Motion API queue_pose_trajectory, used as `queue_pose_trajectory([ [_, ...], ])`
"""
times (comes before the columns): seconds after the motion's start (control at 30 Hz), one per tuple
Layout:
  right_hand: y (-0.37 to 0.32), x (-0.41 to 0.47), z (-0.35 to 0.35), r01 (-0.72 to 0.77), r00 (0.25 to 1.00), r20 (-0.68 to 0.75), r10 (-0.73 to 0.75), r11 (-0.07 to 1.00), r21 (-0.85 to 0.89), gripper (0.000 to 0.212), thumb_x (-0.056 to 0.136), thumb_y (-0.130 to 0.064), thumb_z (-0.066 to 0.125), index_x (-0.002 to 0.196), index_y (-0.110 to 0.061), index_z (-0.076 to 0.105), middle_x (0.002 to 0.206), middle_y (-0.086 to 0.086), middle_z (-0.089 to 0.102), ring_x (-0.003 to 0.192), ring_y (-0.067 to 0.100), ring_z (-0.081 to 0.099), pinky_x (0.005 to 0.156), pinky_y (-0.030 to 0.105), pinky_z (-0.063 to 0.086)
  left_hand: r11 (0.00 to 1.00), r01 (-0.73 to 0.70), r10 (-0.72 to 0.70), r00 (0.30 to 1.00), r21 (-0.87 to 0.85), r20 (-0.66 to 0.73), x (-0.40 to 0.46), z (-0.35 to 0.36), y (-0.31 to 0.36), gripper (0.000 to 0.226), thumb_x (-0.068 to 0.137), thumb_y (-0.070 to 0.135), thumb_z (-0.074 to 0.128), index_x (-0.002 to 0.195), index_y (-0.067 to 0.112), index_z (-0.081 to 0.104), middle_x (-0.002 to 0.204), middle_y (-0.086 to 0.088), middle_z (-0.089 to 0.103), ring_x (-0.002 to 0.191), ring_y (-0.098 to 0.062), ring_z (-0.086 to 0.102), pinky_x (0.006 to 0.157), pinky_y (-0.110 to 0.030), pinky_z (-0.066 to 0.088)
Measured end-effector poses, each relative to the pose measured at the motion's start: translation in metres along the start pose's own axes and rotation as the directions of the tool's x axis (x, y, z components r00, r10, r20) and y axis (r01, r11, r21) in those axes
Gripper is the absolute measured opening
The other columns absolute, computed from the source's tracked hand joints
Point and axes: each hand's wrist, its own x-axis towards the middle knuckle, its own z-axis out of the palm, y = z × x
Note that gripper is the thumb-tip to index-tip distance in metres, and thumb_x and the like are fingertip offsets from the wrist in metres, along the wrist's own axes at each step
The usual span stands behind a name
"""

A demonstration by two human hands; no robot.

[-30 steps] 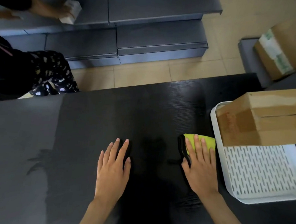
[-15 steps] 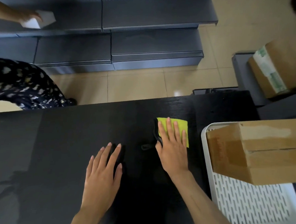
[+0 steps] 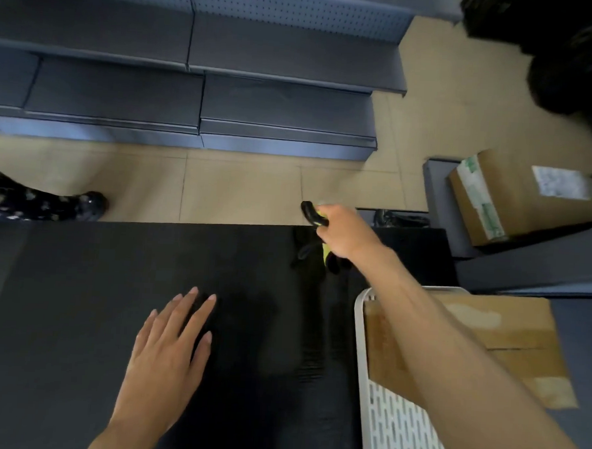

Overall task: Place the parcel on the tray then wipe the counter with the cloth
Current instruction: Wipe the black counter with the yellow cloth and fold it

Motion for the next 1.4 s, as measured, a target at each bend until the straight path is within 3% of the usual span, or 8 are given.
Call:
queue_pose_trajectory([
  [0.2,0.068,0.004,-0.081,-0.167,0.986,0.016,0.168,0.986,-0.016,0.013,0.093,-0.01,0.064,0.103,-0.011,0.072,0.095,0.017,0.073,0.079,0.031,0.068,0.072,0.039,0.057,0.992,-0.128,0.129,0.99,-0.02,0.054,0.012,0.009,0.033,0.057,0.101,0.042,0.033,0.156,0.029,0.036,0.163,0.003,0.035,0.15,-0.02,0.033,0.121,-0.046,0.027],
  [0.3,0.104,0.005,-0.108,-0.285,0.956,0.051,0.288,0.956,-0.064,0.009,0.095,-0.012,0.066,0.102,-0.009,0.072,0.095,0.019,0.074,0.086,0.034,0.073,0.079,0.048,0.064,0.984,-0.18,0.181,0.98,-0.016,0.081,0.016,0.014,0.047,0.057,0.1,0.041,0.034,0.156,0.029,0.037,0.162,0.003,0.037,0.15,-0.019,0.034,0.12,-0.046,0.026],
  [0.43,0.145,0.003,-0.125,-0.402,0.906,0.063,0.419,0.896,-0.19,0.007,0.097,-0.013,0.07,0.098,-0.006,0.068,0.094,0.016,0.072,0.073,0.026,0.072,0.054,0.031,0.059,0.982,-0.183,0.186,0.979,-0.042,0.087,0.02,0.02,0.064,0.057,0.097,0.038,0.034,0.153,0.03,0.043,0.159,0.003,0.043,0.147,-0.019,0.038,0.118,-0.045,0.026],
  [0.67,0.183,0.01,-0.104,-0.531,0.82,0.143,0.554,0.83,-0.17,0.037,0.094,-0.015,0.075,0.125,-0.003,0.06,0.123,0.019,0.064,0.092,0.035,0.073,0.075,0.046,0.066,0.984,-0.169,0.173,0.981,-0.054,0.088,0.029,0.029,0.075,0.059,0.094,0.037,0.034,0.152,0.029,0.044,0.157,0.0,0.046,0.145,-0.022,0.043,0.117,-0.045,0.028],
  [0.73,0.183,0.013,-0.093,-0.515,0.829,0.201,0.522,0.852,-0.094,0.046,0.095,-0.017,0.075,0.136,-0.01,0.055,0.125,0.013,0.061,0.1,0.035,0.071,0.07,0.041,0.065,0.985,-0.164,0.168,0.982,-0.051,0.088,0.031,0.029,0.073,0.06,0.094,0.037,0.034,0.153,0.029,0.043,0.157,-0.001,0.046,0.144,-0.022,0.043,0.117,-0.045,0.028],
  [0.83,0.178,0.019,-0.081,-0.432,0.861,0.241,0.449,0.894,-0.121,0.045,0.097,-0.016,0.072,0.137,-0.012,0.052,0.103,0.001,0.056,0.085,0.024,0.067,0.062,0.033,0.061,0.988,-0.149,0.153,0.983,-0.05,0.102,0.033,0.028,0.069,0.061,0.095,0.039,0.033,0.154,0.031,0.04,0.157,0.0,0.045,0.145,-0.022,0.041,0.118,-0.045,0.026],
  [1.1,0.164,0.029,-0.075,-0.317,0.864,0.331,0.379,0.921,-0.226,0.037,0.095,-0.011,0.073,0.124,-0.017,0.051,0.116,0.006,0.055,0.08,0.018,0.064,0.051,0.028,0.058,0.993,-0.078,0.087,0.991,-0.09,0.105,0.038,0.027,0.059,0.061,0.096,0.042,0.032,0.156,0.034,0.036,0.159,0.002,0.042,0.147,-0.02,0.038,0.12,-0.044,0.026],
  [1.4,0.084,0.036,-0.048,-0.124,0.843,0.492,0.218,0.968,-0.217,0.046,0.095,-0.011,0.073,0.134,-0.016,0.05,0.126,0.007,0.054,0.101,0.028,0.068,0.076,0.042,0.066,0.987,-0.01,0.019,0.998,-0.16,0.055,0.03,0.009,0.041,0.066,0.096,0.04,0.033,0.161,0.033,0.021,0.16,0.001,0.039,0.147,-0.022,0.037,0.12,-0.051,0.033],
])
